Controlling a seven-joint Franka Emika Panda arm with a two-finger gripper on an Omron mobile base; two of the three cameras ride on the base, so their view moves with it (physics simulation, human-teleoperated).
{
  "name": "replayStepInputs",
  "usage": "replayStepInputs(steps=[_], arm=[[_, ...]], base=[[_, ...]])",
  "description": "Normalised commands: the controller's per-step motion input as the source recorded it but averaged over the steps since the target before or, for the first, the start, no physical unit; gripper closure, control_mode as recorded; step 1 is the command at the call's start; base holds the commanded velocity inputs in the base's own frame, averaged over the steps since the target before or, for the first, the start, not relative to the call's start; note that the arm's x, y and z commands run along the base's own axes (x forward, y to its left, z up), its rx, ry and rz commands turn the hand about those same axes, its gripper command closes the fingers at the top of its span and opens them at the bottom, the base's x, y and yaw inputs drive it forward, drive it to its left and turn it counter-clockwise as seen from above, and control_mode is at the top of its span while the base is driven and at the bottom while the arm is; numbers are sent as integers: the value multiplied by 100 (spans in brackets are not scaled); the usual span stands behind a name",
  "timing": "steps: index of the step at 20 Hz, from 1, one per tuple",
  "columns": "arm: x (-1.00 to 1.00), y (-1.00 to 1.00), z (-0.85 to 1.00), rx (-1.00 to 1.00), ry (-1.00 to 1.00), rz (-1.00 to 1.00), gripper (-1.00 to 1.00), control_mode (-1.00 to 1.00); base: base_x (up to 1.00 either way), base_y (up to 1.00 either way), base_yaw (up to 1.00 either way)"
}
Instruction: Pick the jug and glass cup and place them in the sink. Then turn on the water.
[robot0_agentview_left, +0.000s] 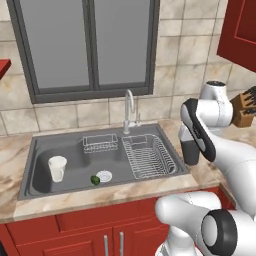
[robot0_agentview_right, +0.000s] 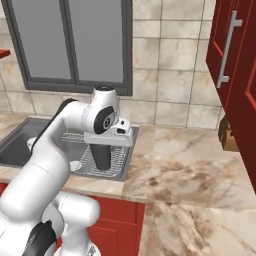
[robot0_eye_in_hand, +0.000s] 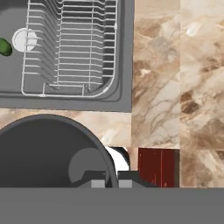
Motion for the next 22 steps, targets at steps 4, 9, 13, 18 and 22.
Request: replayStepInputs(steps=[4, 9, 13, 18, 22], arm=[[0, 0, 0, 0, 0, 0, 100, 100], [0, 0, 0, 0, 0, 0, 100, 100], [0, 0, 0, 0, 0, 0, 100, 100], [0, 0, 0, 0, 0, 0, 100, 100], [0, 0, 0, 0, 0, 0, 100, 100]], base=[[62, -13, 0], [63, -17, 0], [35, -23, 0], [15, -10, 0], [0, 0, 0]])
